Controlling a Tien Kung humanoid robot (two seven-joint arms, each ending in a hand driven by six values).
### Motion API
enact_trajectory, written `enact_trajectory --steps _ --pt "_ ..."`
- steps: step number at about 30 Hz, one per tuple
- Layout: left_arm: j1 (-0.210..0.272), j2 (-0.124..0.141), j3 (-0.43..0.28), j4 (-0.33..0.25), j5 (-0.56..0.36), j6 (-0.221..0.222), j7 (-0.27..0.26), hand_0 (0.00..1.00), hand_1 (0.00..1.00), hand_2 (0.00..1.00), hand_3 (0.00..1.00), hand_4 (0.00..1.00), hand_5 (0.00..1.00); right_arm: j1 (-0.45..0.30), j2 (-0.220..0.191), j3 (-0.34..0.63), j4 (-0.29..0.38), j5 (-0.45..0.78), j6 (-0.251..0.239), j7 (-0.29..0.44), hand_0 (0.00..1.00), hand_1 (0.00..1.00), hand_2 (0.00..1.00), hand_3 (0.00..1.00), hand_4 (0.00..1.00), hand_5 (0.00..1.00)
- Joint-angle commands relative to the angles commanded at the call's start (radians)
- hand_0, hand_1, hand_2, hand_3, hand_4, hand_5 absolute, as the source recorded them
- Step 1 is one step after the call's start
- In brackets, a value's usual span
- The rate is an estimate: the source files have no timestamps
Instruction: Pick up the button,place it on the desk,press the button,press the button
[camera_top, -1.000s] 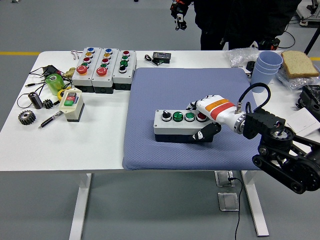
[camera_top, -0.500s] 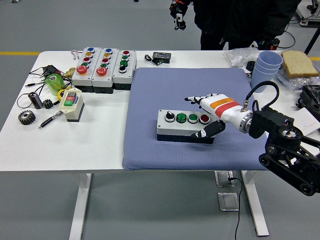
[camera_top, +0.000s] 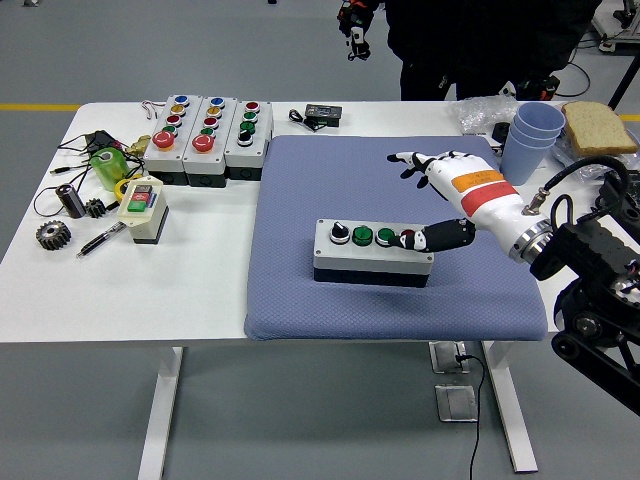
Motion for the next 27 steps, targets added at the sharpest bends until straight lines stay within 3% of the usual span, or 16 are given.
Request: enact_trajectory --steps 1,2,7,15,27 --pt "0.001 0.0 0.001 0.0 0.001 0.0 0.0 0.624 0.659 0.678 0.598 0.34 0.641 -0.001 0.0 -0.007 -0.003 -0.001 0.016 -0.009 0.165 0.002 0.234 0.699 0.998 0.435" --pt "0.001 -0.001 0.003 0.0 0.003 0.0 0.001 0.623 0.659 0.678 0.597 0.338 0.643 -0.001 0.003 -0.015 -0.009 -0.003 0.041 -0.021 0.106 0.002 0.168 0.645 0.998 0.522" --pt "0.003 -0.001 0.004 0.0 0.004 0.0 0.001 0.623 0.659 0.678 0.597 0.338 0.643 0.002 0.01 -0.027 -0.039 -0.019 0.107 -0.045 0.106 0.002 0.168 0.645 0.998 0.522" --pt "0.005 -0.001 0.013 0.0 -0.005 0.001 -0.001 0.623 0.659 0.678 0.596 0.334 0.64 0.008 0.013 -0.041 -0.083 -0.009 0.125 -0.049 0.098 0.002 0.162 0.657 0.998 0.542" --pt "0.008 -0.002 0.007 0.0 0.008 -0.001 0.003 0.622 0.658 0.678 0.595 0.335 0.639 0.004 0.014 -0.052 -0.092 -0.008 0.135 -0.052 0.099 0.002 0.16 0.656 0.998 0.529"
